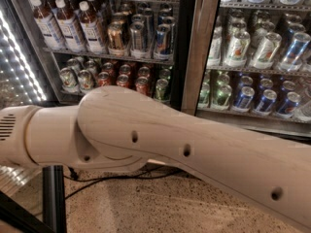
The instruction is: Open left fridge door
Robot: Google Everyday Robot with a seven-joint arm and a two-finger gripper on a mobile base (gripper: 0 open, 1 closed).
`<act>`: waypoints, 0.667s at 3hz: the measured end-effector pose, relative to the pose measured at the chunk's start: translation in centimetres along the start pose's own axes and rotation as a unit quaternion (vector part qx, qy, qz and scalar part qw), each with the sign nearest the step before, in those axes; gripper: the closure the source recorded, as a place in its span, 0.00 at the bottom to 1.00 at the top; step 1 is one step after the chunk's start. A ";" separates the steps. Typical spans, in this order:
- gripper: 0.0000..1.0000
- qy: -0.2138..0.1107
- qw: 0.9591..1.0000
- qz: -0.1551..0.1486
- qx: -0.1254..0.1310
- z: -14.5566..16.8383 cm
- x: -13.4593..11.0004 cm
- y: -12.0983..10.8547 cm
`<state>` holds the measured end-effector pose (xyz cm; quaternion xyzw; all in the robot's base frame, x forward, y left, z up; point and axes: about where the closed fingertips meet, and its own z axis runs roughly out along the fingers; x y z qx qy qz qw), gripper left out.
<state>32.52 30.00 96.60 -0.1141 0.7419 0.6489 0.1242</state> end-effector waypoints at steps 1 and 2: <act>1.00 0.007 1.000 0.001 -0.005 0.5 0.1 0.2; 1.00 0.017 1.000 -0.014 -0.015 1.9 -0.3 0.6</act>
Offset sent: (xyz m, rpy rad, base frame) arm 0.0127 0.0447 0.0102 0.0417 -0.0593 0.0989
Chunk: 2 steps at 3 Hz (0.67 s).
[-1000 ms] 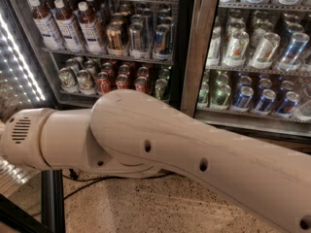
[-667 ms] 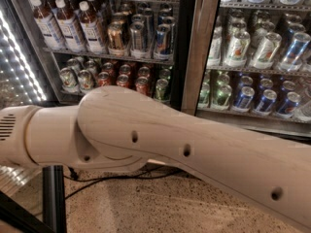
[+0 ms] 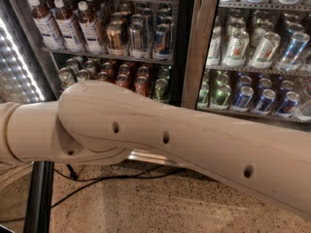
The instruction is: Open left fridge door
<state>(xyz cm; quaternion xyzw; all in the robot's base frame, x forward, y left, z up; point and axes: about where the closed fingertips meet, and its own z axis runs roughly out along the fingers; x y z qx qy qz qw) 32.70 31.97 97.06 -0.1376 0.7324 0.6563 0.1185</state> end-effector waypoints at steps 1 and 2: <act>1.00 0.004 0.999 -0.028 -0.026 2.3 -3.3 0.3; 1.00 0.010 0.997 -0.057 -0.045 4.8 -7.6 0.8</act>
Offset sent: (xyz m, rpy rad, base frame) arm 0.0964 0.1158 0.0486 0.1215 -0.1670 0.1752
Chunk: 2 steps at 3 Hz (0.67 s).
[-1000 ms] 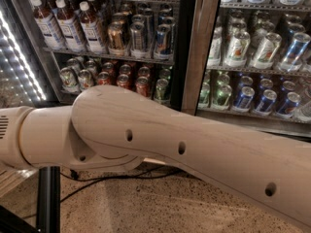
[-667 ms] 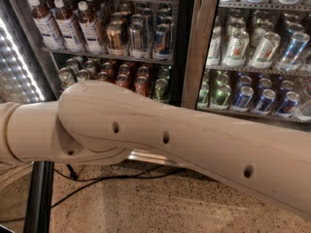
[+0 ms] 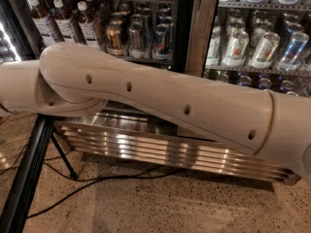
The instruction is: Open left fridge door
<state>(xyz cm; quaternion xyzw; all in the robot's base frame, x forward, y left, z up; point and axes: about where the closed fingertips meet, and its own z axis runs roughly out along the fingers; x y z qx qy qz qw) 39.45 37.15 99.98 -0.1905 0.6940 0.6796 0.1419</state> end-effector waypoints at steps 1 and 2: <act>1.00 0.021 0.999 -0.020 -0.018 3.2 -2.5 0.6; 1.00 0.044 0.998 -0.027 -0.030 6.2 -3.6 1.2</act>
Offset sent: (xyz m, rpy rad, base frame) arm 0.0399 0.0868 0.0303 0.0092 -0.0523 0.1424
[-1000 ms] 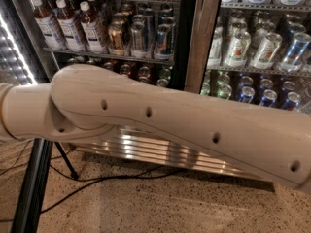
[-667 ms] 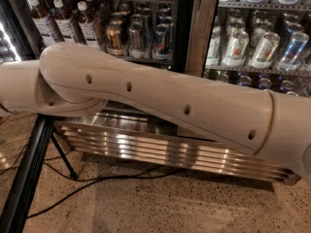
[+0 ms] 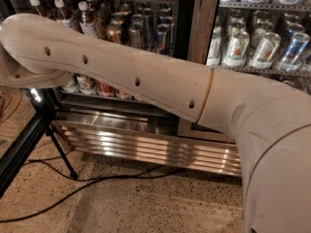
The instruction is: Open left fridge door
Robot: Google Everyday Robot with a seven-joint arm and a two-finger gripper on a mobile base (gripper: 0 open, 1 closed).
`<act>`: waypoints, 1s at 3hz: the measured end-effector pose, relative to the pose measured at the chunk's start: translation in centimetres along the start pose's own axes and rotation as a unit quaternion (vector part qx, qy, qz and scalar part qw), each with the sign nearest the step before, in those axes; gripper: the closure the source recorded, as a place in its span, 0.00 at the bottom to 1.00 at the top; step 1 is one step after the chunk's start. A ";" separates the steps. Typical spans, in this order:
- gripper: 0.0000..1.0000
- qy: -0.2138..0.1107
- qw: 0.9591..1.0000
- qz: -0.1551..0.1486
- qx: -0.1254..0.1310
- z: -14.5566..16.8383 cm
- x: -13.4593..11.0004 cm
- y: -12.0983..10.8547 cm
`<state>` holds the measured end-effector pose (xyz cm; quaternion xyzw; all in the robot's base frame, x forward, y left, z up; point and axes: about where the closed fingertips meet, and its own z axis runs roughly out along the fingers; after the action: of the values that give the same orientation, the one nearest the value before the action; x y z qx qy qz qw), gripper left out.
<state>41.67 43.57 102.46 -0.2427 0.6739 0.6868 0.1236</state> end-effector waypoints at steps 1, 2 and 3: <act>1.00 0.000 1.000 0.000 0.000 0.0 0.0 0.0; 1.00 -0.012 1.000 0.006 0.025 -1.6 0.6 -0.3; 1.00 -0.073 0.991 0.051 0.101 -7.6 1.0 -1.7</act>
Offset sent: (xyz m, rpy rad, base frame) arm 0.0026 -0.0429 -0.0133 -0.0816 0.0167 -0.1181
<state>42.89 36.07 100.66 -0.1440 0.7405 0.6363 0.1611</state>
